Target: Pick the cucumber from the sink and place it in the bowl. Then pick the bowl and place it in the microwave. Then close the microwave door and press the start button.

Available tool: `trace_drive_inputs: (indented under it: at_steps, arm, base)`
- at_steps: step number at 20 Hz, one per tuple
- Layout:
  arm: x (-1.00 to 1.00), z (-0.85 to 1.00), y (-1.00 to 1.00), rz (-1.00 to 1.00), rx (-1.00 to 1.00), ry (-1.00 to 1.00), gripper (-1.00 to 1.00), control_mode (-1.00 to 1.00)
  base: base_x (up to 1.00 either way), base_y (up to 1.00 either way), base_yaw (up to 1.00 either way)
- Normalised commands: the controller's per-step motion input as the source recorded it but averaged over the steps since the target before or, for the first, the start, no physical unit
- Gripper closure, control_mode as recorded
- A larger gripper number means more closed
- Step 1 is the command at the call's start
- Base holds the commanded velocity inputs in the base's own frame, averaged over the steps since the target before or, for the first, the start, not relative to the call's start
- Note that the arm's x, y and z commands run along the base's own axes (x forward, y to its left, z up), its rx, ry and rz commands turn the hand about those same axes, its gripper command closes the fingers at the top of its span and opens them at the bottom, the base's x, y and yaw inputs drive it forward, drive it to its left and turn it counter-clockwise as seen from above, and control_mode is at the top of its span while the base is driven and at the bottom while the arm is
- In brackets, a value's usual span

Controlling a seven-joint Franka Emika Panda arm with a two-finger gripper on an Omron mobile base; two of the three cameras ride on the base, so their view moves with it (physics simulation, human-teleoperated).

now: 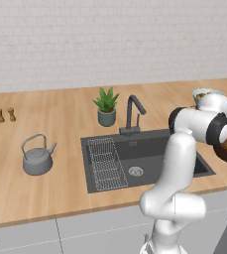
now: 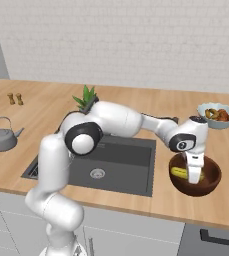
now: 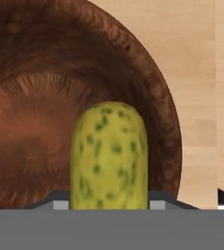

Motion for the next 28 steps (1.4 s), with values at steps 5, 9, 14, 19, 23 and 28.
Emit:
trace_drive_inputs:
  at_steps: [5, 9, 14, 19, 23, 28]
  arm:
    - [0.0, -0.12, 0.0, 0.0, 0.03, 0.02, 1.0, -1.0]
    - [0.0, 0.01, -0.14, 0.0, 0.05, 0.0, 1.0, -1.0]
    - [0.21, 0.0, -0.08, -0.02, 0.04, 0.0, 1.0, -1.0]
    - [0.31, 0.0, 0.0, -0.04, 0.02, 0.0, 1.0, -1.0]
    - [0.15, -0.13, 0.0, -0.02, 0.01, 0.01, 1.0, -1.0]
    - [0.06, -0.37, -0.06, -0.01, 0.02, 0.0, -1.0, -1.0]
  base:
    - [0.0, 0.0, 0.0]
    - [0.0, 0.0, 0.0]
    - [0.0, 0.0, 0.0]
    - [0.0, 0.0, 0.0]
    - [0.0, 0.0, 0.0]
    - [0.0, 0.0, 0.0]
